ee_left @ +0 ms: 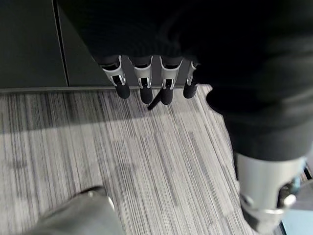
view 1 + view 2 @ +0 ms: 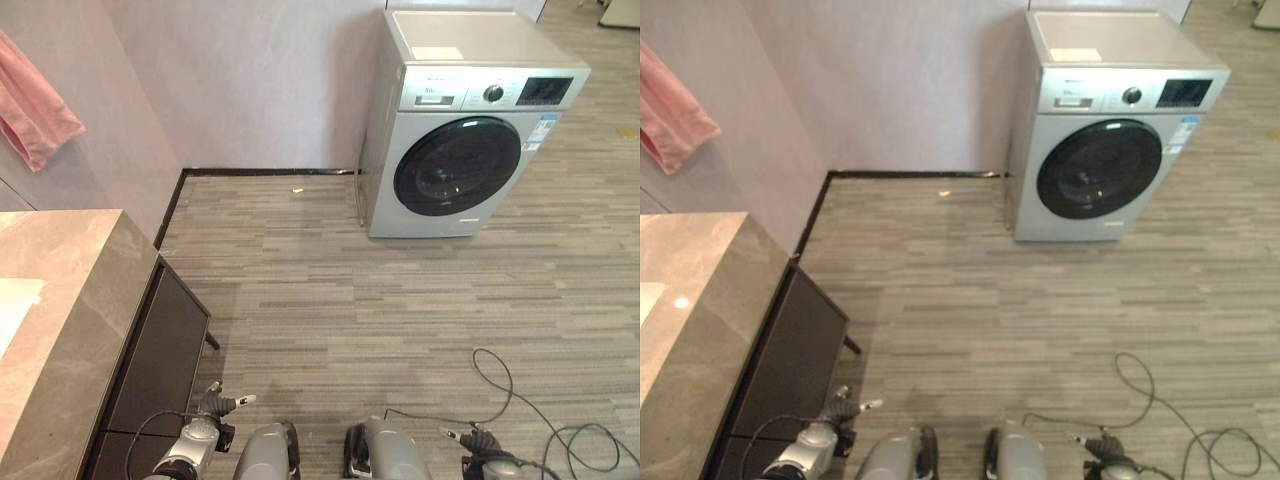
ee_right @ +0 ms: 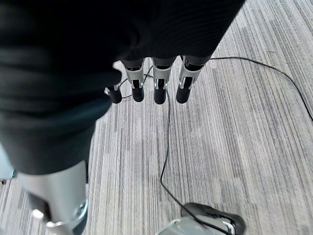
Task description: Put brush and paste in cup on sink, flatten towel.
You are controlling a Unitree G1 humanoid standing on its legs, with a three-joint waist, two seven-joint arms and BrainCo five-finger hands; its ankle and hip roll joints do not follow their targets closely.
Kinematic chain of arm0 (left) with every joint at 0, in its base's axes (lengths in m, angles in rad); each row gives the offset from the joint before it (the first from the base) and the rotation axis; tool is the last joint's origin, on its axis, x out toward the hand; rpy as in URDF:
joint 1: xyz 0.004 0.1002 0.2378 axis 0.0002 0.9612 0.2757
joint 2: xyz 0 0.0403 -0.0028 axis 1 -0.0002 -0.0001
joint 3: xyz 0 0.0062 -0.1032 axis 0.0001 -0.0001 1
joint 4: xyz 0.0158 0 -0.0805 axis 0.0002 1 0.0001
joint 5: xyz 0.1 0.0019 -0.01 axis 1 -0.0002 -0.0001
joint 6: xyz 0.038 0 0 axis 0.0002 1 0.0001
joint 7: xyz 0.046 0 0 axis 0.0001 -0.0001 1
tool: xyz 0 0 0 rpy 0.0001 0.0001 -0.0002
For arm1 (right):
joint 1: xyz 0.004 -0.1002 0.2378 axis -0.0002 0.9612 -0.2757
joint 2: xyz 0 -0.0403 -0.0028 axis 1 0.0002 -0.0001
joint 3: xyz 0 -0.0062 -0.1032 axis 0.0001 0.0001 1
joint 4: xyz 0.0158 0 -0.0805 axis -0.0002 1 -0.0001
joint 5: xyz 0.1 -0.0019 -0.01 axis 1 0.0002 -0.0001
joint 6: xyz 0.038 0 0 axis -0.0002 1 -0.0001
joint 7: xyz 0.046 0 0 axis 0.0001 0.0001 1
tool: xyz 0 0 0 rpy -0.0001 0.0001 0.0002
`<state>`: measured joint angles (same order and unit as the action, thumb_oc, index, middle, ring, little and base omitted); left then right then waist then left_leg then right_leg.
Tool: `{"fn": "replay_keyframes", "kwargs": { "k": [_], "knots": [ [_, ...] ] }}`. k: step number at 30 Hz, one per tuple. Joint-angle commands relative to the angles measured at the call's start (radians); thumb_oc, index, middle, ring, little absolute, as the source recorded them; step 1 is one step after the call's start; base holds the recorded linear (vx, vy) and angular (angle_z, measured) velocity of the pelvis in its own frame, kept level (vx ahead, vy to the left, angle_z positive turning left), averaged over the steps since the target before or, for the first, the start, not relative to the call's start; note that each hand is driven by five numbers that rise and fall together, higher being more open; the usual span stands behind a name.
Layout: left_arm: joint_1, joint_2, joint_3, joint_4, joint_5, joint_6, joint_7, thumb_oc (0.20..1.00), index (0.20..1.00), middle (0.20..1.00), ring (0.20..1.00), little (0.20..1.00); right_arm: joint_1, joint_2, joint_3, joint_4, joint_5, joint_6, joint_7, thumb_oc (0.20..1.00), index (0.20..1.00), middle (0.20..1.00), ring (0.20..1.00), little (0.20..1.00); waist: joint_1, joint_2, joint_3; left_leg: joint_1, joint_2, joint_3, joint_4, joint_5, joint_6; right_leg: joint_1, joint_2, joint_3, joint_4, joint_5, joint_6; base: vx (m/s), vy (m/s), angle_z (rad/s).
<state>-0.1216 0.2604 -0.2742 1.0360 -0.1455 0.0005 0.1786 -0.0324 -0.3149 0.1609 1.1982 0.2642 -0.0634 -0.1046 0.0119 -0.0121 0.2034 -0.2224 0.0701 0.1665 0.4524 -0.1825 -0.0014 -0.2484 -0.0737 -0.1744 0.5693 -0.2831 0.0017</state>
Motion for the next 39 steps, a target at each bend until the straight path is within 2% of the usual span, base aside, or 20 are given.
{"fn": "replay_keyframes", "kwargs": {
  "k": [1,3,4,5,7,9,12,14,18,24,26,28,30,32,34,35,36,37,38,39],
  "knots": [
    [-0.017,0.020,-0.002,-0.012,0.049,-0.041,0.000,1.000,1.000,1.000,1.000,1.000,-0.003,-0.014,0.021,0.006,0.028,-0.014,0.022,1.000,1.000,1.000,1.000,1.000,0.012,-0.015,-0.033,0.048,-0.032,-0.025,-0.074,0.045,0.003,0.130,-0.062,0.034,-0.206,0.136,0.120,0.08,0.076,-0.04],
    [-0.005,0.018,-0.017,-0.027,0.068,-0.043,-0.006,1.000,1.000,1.000,1.000,1.000,-0.003,-0.008,0.019,0.005,0.026,-0.014,0.018,1.000,1.000,1.000,1.000,1.000,0.015,-0.005,-0.042,0.089,-0.061,-0.021,-0.143,0.060,0.012,0.147,-0.072,0.051,-0.224,0.167,0.145,0.16,0.235,-0.06],
    [0.018,0.032,-0.017,-0.066,0.071,-0.046,-0.011,1.000,1.000,1.000,1.000,1.000,0.011,-0.011,0.009,-0.026,0.022,-0.014,0.015,1.000,1.000,1.000,1.000,1.000,0.010,0.001,-0.038,0.134,-0.092,-0.017,-0.201,0.067,0.033,0.109,-0.098,0.070,-0.139,0.279,0.179,0.21,0.448,-0.29],
    [0.038,0.057,-0.020,-0.125,0.080,-0.049,-0.016,1.000,1.000,1.000,1.000,1.000,0.027,-0.024,0.014,-0.086,0.000,-0.015,0.016,1.000,1.000,1.000,1.000,1.000,0.002,0.007,-0.018,0.170,-0.107,-0.008,-0.240,0.077,0.046,0.068,-0.120,0.079,-0.050,0.337,0.170,0.15,0.381,-0.28],
    [0.066,0.078,-0.012,-0.163,0.091,-0.047,-0.027,1.000,1.000,1.000,1.000,1.000,0.044,-0.037,0.012,-0.139,-0.020,-0.015,0.015,1.000,1.000,1.000,1.000,1.000,-0.006,0.014,-0.009,0.198,-0.115,0.003,-0.259,0.066,0.057,0.032,-0.133,0.055,-0.003,0.327,0.159,0.13,0.211,-0.07],
    [0.070,0.089,-0.003,-0.156,0.095,-0.049,-0.025,1.000,1.000,1.000,1.000,1.000,0.053,-0.046,0.002,-0.181,-0.014,-0.018,0.017,1.000,1.000,1.000,1.000,1.000,-0.031,0.007,-0.006,0.219,-0.132,-0.007,-0.276,0.058,0.056,-0.026,-0.068,0.066,-0.062,0.298,0.144,0.17,0.073,0.09],
    [0.068,0.084,0.024,-0.129,0.089,-0.055,-0.017,1.000,1.000,1.000,1.000,1.000,0.061,-0.048,0.005,-0.205,-0.014,-0.025,0.024,1.000,1.000,1.000,1.000,1.000,-0.042,-0.021,-0.004,0.256,-0.160,0.008,-0.290,0.017,0.047,-0.068,-0.118,0.005,-0.305,0.347,0.162,0.24,-0.022,-0.04],
    [0.055,0.080,0.019,-0.101,0.106,-0.060,-0.012,1.000,1.000,1.000,1.000,1.000,0.059,-0.047,0.018,-0.189,-0.030,-0.024,0.017,1.000,1.000,1.000,1.000,1.000,-0.055,-0.027,0.000,0.280,-0.165,-0.014,-0.281,-0.011,0.035,-0.080,-0.113,0.041,-0.417,0.397,0.186,0.32,-0.069,0.06],
    [0.009,0.067,-0.028,-0.069,0.170,-0.062,0.008,1.000,1.000,1.000,1.000,1.000,0.040,-0.034,0.058,-0.185,-0.069,-0.021,0.018,1.000,1.000,1.000,1.000,1.000,-0.081,-0.041,-0.011,0.350,-0.166,-0.044,-0.300,-0.040,0.012,-0.120,-0.113,0.054,-0.458,0.463,0.204,0.36,-0.068,0.22],
    [-0.018,0.045,-0.038,-0.024,0.160,-0.063,0.023,1.000,1.000,1.000,1.000,1.000,0.056,-0.042,0.089,-0.218,-0.076,-0.026,0.029,1.000,1.000,1.000,1.000,1.000,-0.101,-0.046,-0.059,0.405,-0.104,-0.107,-0.285,-0.012,-0.024,-0.122,-0.027,0.056,-0.332,0.391,0.149,0.35,-0.181,0.35],
    [-0.025,0.040,-0.047,-0.008,0.160,-0.061,0.027,1.000,1.000,1.000,1.000,1.000,0.059,-0.053,0.106,-0.225,-0.088,-0.028,0.028,1.000,1.000,1.000,1.000,1.000,-0.094,-0.047,-0.063,0.346,-0.065,-0.127,-0.098,0.120,-0.063,-0.074,0.014,0.048,-0.325,0.356,0.111,0.37,-0.338,0.23],
    [-0.050,0.042,-0.067,-0.016,0.161,-0.056,0.030,1.000,1.000,1.000,1.000,1.000,0.059,-0.067,0.120,-0.245,-0.104,-0.029,0.015,1.000,1.000,1.000,1.000,1.000,-0.066,-0.083,-0.038,0.207,-0.037,-0.145,0.118,0.266,-0.085,-0.010,0.016,0.041,-0.345,0.331,0.073,0.27,-0.385,0.10],
    [-0.075,0.038,-0.075,-0.009,0.148,-0.056,0.040,1.000,1.000,1.000,1.000,1.000,0.056,-0.080,0.134,-0.260,-0.105,-0.028,0.011,1.000,1.000,1.000,1.000,1.000,-0.042,-0.108,-0.008,0.118,-0.052,-0.143,0.255,0.262,-0.072,0.024,0.020,0.031,-0.351,0.301,0.043,0.24,-0.289,-0.03],
    [-0.080,0.039,-0.080,-0.017,0.144,-0.055,0.040,1.000,1.000,1.000,1.000,1.000,0.054,-0.086,0.140,-0.268,-0.112,-0.025,0.012,1.000,1.000,1.000,1.000,1.000,-0.032,-0.105,-0.001,0.073,-0.054,-0.137,0.240,0.253,-0.066,0.045,0.027,0.034,-0.355,0.289,0.043,0.27,-0.143,0.10],
    [-0.097,0.043,-0.092,-0.019,0.154,-0.062,0.039,1.000,1.000,1.000,1.000,1.000,0.066,-0.097,0.143,-0.274,-0.131,-0.022,0.010,1.000,1.000,1.000,1.000,1.000,-0.016,-0.093,0.004,-0.057,-0.006,-0.006,0.031,0.236,-0.062,0.129,0.028,0.009,-0.405,0.252,0.058,0.45,-0.110,0.16],
    [-0.100,0.045,-0.094,-0.021,0.157,-0.063,0.038,1.000,1.000,1.000,1.000,1.000,0.076,-0.098,0.142,-0.286,-0.135,-0.022,0.014,1.000,1.000,1.000,1.000,1.000,-0.006,-0.093,0.002,-0.069,-0.004,0.008,-0.046,0.240,-0.056,0.153,0.028,0.005,-0.423,0.246,0.061,0.46,-0.024,0.49],
    [-0.101,0.045,-0.096,-0.017,0.165,-0.065,0.039,1.000,1.000,1.000,1.000,1.000,0.087,-0.103,0.146,-0.301,-0.144,-0.026,0.014,1.000,1.000,1.000,1.000,1.000,-0.001,-0.080,0.004,-0.075,0.010,0.035,-0.177,0.273,-0.060,0.182,0.040,-0.002,-0.435,0.228,0.068,0.73,0.015,0.36],
    [-0.116,0.038,-0.097,-0.004,0.180,-0.063,0.042,1.000,1.000,1.000,1.000,1.000,0.101,-0.107,0.148,-0.313,-0.165,-0.028,0.016,1.000,1.000,1.000,1.000,1.000,0.000,-0.058,-0.004,-0.078,0.051,0.103,-0.361,0.384,-0.094,0.250,0.057,-0.016,-0.464,0.207,0.079,0.79,0.029,0.11],
    [-0.121,0.038,-0.097,-0.001,0.180,-0.061,0.043,1.000,1.000,1.000,1.000,1.000,0.099,-0.107,0.150,-0.311,-0.173,-0.028,0.015,1.000,1.000,1.000,1.000,1.000,-0.013,-0.062,-0.006,-0.065,0.063,0.148,-0.372,0.385,-0.112,0.274,0.047,-0.026,-0.464,0.185,0.087,0.72,0.063,-0.02],
    [-0.114,0.040,-0.092,-0.010,0.176,-0.061,0.041,1.000,1.000,1.000,1.000,1.000,0.097,-0.102,0.150,-0.318,-0.180,-0.024,0.021,1.000,1.000,1.000,1.000,1.000,-0.013,-0.057,-0.008,-0.049,0.071,0.170,-0.370,0.382,-0.090,0.274,0.051,-0.030,-0.454,0.183,0.087,0.42,0.082,0.05]
  ]
}}
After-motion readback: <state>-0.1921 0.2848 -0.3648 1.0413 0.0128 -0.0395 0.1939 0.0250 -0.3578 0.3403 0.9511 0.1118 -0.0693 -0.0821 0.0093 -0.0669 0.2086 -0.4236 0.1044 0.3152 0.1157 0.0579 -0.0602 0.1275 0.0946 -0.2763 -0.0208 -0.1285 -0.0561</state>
